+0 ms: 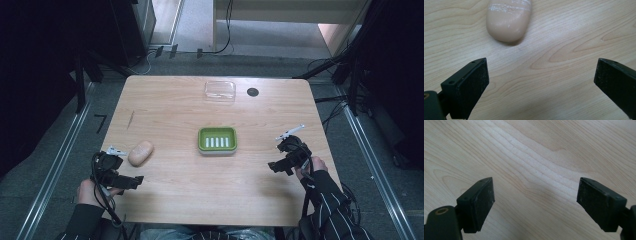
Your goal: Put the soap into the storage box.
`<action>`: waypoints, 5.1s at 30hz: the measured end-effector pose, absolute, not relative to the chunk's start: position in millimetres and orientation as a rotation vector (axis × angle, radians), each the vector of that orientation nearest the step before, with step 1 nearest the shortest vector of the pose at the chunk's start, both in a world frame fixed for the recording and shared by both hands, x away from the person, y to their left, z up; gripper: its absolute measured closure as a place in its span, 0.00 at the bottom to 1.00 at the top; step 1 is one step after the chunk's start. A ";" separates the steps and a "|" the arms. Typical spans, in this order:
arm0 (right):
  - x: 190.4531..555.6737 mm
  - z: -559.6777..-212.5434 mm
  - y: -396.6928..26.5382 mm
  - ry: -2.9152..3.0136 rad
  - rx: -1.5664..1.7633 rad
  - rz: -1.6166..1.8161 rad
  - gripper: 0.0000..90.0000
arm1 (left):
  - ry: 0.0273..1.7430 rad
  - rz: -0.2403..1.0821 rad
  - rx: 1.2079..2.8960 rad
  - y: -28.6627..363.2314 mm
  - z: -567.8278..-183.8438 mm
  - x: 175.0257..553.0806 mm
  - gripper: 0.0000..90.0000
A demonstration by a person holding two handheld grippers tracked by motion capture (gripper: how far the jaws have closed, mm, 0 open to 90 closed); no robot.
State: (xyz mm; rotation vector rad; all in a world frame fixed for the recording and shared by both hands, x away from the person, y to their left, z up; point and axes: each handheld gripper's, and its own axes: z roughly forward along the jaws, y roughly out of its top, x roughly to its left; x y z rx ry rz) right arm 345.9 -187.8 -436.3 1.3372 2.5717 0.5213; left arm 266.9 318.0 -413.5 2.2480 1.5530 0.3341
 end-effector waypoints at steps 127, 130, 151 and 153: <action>346.8 -437.0 -181.7 2.589 1.327 0.519 0.17 | 1.489 0.224 2.475 312.1 -443.3 378.9 0.20; 347.0 -437.4 -181.6 2.586 1.329 0.519 0.17 | 1.489 0.224 2.485 312.0 -444.7 379.1 0.24; 346.8 -437.2 -181.8 2.591 1.326 0.520 0.17 | 1.499 0.230 2.517 311.5 -451.1 379.0 0.36; 346.7 -437.0 -182.0 2.591 1.327 0.521 0.17 | 1.499 0.234 2.517 311.3 -451.2 378.9 0.36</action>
